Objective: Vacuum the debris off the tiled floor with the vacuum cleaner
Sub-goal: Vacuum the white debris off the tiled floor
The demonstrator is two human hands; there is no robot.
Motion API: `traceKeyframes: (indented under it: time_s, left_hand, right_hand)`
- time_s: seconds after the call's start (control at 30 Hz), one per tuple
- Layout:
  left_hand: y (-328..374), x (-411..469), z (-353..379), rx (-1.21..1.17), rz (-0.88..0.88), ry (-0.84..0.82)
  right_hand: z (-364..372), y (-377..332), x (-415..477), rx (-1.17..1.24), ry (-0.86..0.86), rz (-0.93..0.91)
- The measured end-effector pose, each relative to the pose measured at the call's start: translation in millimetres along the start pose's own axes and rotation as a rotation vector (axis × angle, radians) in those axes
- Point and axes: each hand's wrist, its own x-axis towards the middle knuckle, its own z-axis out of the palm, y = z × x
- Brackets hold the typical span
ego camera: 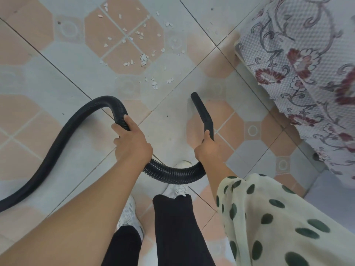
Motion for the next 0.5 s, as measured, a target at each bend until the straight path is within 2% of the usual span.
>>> traceKeyframes:
  time_s: [0.23,0.5]
  left_hand:
    - [18.3,8.4,-5.8,-0.004,-0.028,0.014]
    - [19.5,3.2,-16.6,-0.016,-0.108,0.000]
  right_hand:
    - [-11.9,-4.0,15.2,-0.072,-0.038,-0.043]
    - [-36.9,-26.5,11.2,-0.181,-0.115,-0.317]
